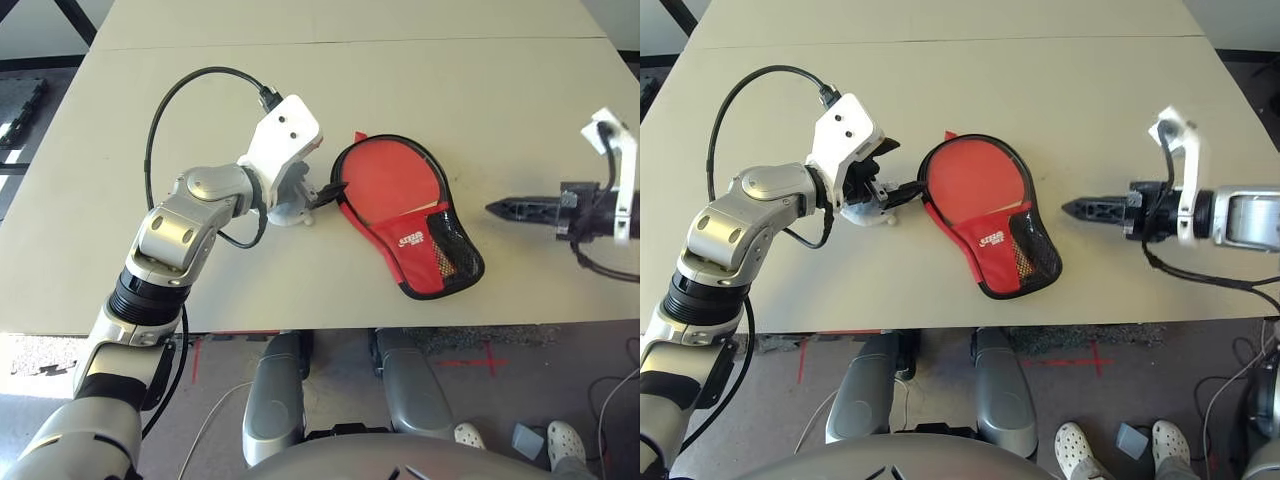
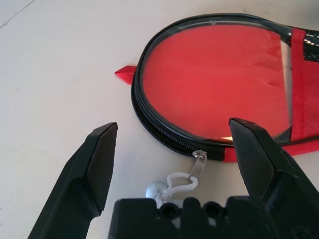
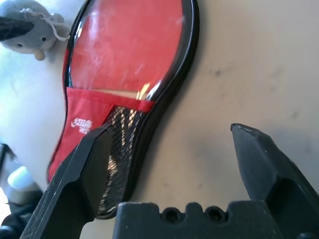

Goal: Store the ping-pong paddle in its case and zip it.

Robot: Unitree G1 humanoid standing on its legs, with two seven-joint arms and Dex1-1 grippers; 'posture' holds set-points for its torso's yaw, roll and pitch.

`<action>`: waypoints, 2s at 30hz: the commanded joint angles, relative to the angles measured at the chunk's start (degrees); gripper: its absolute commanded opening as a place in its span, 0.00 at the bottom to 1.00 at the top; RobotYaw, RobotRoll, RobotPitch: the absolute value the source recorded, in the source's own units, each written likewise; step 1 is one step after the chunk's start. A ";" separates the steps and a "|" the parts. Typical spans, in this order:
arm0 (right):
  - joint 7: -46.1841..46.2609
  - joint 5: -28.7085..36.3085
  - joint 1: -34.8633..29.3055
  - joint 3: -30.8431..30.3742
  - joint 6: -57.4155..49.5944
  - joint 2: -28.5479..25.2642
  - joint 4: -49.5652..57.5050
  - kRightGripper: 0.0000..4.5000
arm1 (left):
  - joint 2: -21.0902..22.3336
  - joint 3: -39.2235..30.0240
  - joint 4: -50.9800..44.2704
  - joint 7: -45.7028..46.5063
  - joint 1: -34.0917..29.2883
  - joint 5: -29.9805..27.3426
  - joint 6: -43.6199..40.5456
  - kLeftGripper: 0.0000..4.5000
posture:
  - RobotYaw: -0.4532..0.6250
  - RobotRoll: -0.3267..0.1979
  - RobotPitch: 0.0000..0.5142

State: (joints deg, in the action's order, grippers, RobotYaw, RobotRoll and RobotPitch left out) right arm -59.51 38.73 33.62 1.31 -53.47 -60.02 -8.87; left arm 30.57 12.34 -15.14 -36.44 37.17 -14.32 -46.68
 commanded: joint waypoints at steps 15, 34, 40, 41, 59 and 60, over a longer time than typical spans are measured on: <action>-19.54 -26.76 21.92 -13.09 41.74 22.96 -35.81 1.00 | 4.60 -4.45 -1.30 -1.27 -0.89 -0.26 -1.50 1.00 | 0.46 0.62 0.51; -20.16 -35.73 19.96 -13.95 50.76 27.72 -43.34 1.00 | 14.96 -18.42 -3.75 -7.04 -8.22 -11.45 -10.17 1.00 | 0.48 0.62 0.52; -19.75 -36.29 19.41 -13.55 51.33 28.07 -43.67 1.00 | 18.88 -19.08 -4.00 -10.48 -13.05 -13.79 -10.09 1.00 | 0.48 0.62 0.52; -19.73 -36.44 19.39 -13.48 51.43 28.12 -43.74 1.00 | 18.41 -18.73 -3.91 -10.19 -13.06 -13.95 -9.98 1.00 | 0.48 0.62 0.53; -19.83 -37.13 18.21 -12.95 50.60 27.17 -41.77 1.00 | 11.16 -8.88 0.62 -8.00 -11.06 -10.60 -5.53 1.00 | 0.45 0.62 0.53; -19.74 -37.14 18.16 -12.91 50.60 27.08 -41.74 1.00 | 11.07 -8.46 0.53 -8.17 -11.07 -10.66 -5.55 1.00 | 0.44 0.62 0.52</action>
State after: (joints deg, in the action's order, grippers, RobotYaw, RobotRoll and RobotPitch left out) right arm -79.10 3.77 54.50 -10.32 -1.14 -32.61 -49.21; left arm 41.63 2.15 -14.82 -44.22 26.56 -25.67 -52.42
